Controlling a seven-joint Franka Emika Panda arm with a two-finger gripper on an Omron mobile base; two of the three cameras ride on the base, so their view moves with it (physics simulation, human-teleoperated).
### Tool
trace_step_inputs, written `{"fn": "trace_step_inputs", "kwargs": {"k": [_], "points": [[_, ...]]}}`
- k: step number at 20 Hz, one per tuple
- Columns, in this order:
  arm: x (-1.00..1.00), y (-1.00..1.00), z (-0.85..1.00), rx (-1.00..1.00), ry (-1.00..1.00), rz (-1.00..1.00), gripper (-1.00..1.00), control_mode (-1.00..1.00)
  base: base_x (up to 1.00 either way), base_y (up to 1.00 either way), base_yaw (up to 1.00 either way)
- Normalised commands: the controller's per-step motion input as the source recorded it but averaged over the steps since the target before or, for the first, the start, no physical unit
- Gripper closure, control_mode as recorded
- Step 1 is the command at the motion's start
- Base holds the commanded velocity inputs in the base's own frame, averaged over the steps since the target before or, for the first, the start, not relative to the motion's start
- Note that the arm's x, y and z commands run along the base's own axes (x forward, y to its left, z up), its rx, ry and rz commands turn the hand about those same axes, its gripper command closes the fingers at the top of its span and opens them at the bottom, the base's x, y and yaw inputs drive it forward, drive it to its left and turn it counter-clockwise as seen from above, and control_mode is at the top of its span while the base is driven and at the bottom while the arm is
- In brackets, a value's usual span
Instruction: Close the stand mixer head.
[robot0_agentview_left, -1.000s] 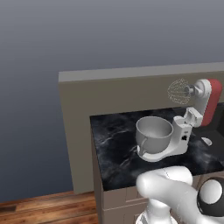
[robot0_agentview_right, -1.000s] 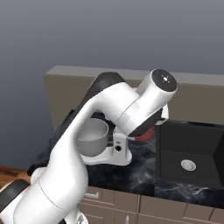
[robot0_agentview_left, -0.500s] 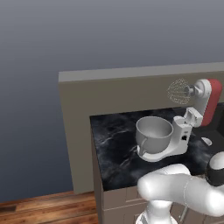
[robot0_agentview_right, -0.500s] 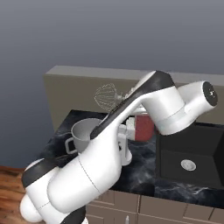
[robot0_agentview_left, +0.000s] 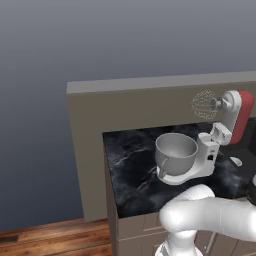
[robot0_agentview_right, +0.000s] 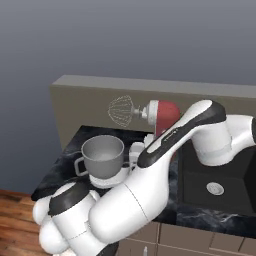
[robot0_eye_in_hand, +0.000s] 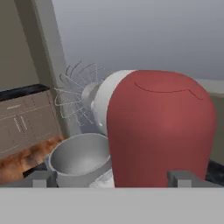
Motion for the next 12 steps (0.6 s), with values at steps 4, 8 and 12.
{"fn": "trace_step_inputs", "kwargs": {"k": [4, 8, 12], "points": [[0.82, -0.03, -0.02, 0.00, -0.14, 0.04, -1.00, -1.00, 0.00, 0.00, 0.00], [0.71, -0.04, 0.00, 0.00, -0.13, 0.03, -1.00, -1.00, 0.00, 0.00, 0.00], [0.46, 0.20, -0.14, -0.03, -0.08, 0.15, -1.00, -1.00, 0.00, 0.00, 0.00]]}}
